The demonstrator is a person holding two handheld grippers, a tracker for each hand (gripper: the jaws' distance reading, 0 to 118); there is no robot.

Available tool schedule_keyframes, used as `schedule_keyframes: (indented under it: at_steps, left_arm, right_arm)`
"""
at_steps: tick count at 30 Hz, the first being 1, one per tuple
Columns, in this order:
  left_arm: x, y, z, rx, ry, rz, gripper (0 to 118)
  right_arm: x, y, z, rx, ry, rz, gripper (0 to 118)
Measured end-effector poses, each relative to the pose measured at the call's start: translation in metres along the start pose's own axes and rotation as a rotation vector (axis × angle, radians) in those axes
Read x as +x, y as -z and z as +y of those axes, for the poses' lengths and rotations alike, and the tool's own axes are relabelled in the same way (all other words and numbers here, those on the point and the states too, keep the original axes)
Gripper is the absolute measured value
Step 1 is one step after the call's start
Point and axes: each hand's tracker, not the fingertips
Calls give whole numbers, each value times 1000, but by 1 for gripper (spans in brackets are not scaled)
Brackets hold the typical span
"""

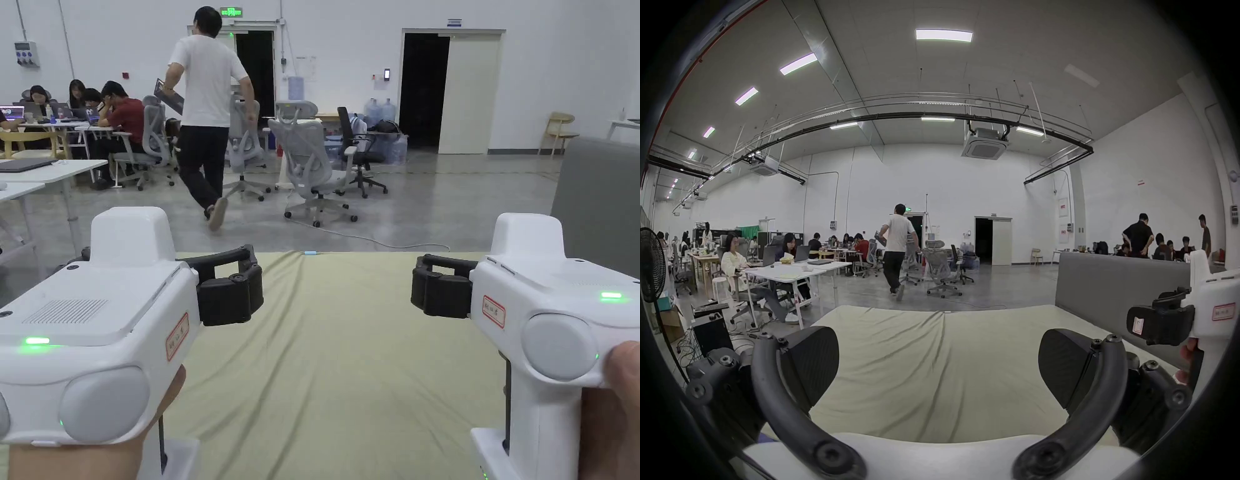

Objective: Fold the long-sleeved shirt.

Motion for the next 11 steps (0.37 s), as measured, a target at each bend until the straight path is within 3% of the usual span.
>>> schedule_keyframes:
  at_steps: [11]
  left_arm:
    - [0,2,-4,-13,-4,1,118]
  right_arm:
    - [-1,4,-4,-6,-5,9,118]
